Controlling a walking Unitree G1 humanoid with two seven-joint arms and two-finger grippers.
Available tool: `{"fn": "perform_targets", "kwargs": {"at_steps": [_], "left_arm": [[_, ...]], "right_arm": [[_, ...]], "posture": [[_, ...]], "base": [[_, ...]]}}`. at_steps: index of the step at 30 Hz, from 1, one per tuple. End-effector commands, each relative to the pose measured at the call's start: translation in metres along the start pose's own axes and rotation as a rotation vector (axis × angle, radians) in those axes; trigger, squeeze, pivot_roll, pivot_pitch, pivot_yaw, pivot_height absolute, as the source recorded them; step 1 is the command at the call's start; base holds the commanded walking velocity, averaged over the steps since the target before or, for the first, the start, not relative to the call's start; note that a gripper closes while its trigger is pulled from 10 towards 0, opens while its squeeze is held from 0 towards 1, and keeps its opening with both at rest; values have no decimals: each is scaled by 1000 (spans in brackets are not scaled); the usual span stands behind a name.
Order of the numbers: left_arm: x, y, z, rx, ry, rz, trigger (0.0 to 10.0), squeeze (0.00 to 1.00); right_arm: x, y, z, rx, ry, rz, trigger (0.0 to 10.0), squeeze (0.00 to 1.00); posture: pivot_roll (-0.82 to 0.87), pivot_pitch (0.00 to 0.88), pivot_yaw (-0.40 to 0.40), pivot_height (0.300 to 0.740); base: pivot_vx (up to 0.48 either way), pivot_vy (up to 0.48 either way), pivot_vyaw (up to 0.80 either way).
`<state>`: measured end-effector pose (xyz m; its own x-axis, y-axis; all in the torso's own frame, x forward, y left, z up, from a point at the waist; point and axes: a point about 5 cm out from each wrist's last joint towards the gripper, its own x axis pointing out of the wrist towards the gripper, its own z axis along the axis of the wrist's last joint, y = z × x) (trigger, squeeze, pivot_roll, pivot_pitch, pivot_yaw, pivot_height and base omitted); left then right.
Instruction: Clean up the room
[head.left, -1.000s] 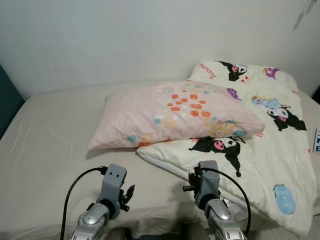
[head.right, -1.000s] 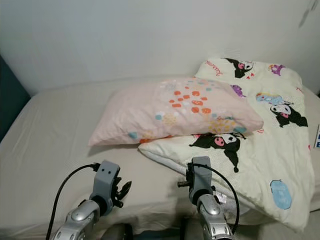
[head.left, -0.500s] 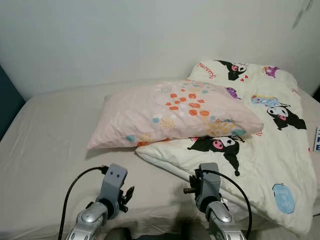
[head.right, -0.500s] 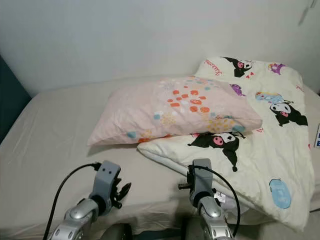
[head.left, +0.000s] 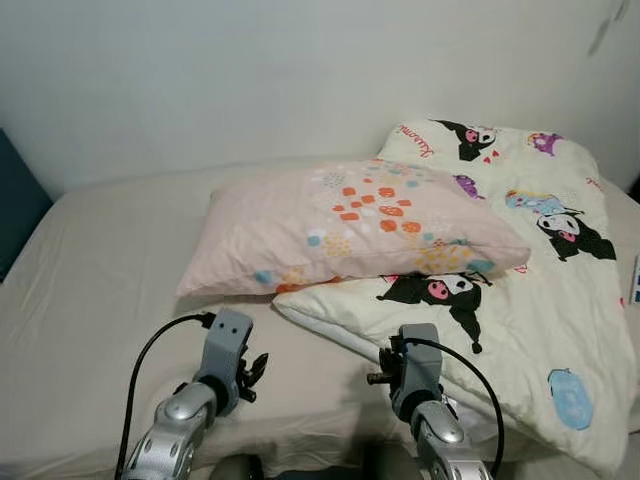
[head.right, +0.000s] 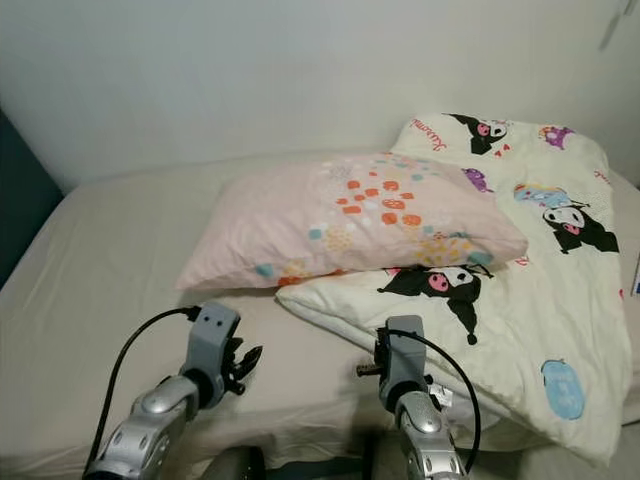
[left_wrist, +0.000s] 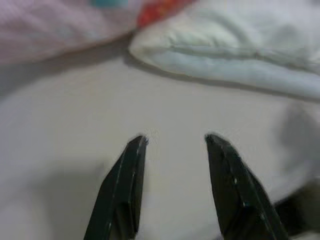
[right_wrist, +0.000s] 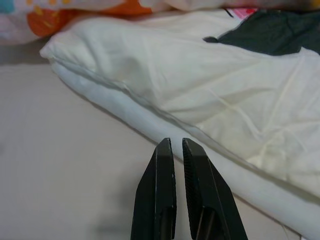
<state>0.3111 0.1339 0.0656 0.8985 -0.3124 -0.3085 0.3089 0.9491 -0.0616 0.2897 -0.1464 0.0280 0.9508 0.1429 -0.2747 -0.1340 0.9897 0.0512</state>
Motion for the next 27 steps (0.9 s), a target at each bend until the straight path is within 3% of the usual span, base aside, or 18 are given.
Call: {"fn": "perform_targets", "kwargs": {"at_steps": [1, 2, 4, 5, 6, 9, 12, 15, 16, 19, 20, 21, 27], "left_arm": [[10, 1, 5, -130, 17, 20, 10000, 35], [20, 0, 20, -273, -15, 4, 10000, 1000], [20, 0, 20, -273, -15, 4, 10000, 1000], [29, -2, 36, -382, -47, -17, 10000, 1000], [36, -4, 50, -432, -72, -31, 10000, 1000], [44, -6, 66, -472, -81, -56, 10000, 1000], [46, -6, 69, -470, -74, -53, 10000, 1000], [51, 1, 67, -634, -29, 58, 10000, 1000], [51, 1, 67, -634, -29, 58, 10000, 1000], [53, 7, 66, -843, -44, 131, 10000, 1000], [53, 7, 66, -843, -44, 131, 10000, 1000], [55, 8, 70, -940, -81, 126, 10000, 1000], [57, 8, 85, -1083, -175, 70, 10000, 1000]], "right_arm": [[3, 3, 4, 15, -9, 1, 10000, 0], [5, 3, 8, 18, -17, 1, 10000, 0], [5, 3, 8, 18, -17, 1, 10000, 0], [8, 3, 11, 20, -23, 0, 10000, 0], [10, 2, 15, 22, -30, -4, 10000, 0], [14, 2, 21, 25, -42, -16, 10000, 0], [15, 1, 24, 34, -50, -23, 10000, 0], [19, 4, 35, 48, -72, -25, 10000, 0], [19, 4, 35, 48, -72, -25, 10000, 0], [21, 9, 39, 58, -78, -13, 10000, 0], [21, 9, 39, 58, -78, -13, 10000, 0], [21, 11, 39, 60, -78, -8, 10000, 0], [21, 19, 39, 68, -74, 5, 10000, 0]], "posture": [[-30, 193, 25, 627], [-29, 213, 30, 627], [-29, 213, 30, 627], [-26, 239, 39, 627], [-25, 270, 52, 627], [-27, 302, 67, 627], [-29, 329, 75, 627], [-30, 395, 88, 627], [-30, 395, 88, 627], [-26, 426, 94, 627], [-26, 426, 94, 627], [-28, 435, 96, 627], [-28, 455, 102, 627]], "base": [[0, 0, 0], [0, 0, 0], [0, 0, 0], [0, 0, 0], [0, 0, 0], [0, 0, 0], [0, 0, 0], [0, 0, 0], [0, 0, 0], [0, 0, 0], [0, 0, 0], [0, 0, 0], [0, 0, 0]]}}
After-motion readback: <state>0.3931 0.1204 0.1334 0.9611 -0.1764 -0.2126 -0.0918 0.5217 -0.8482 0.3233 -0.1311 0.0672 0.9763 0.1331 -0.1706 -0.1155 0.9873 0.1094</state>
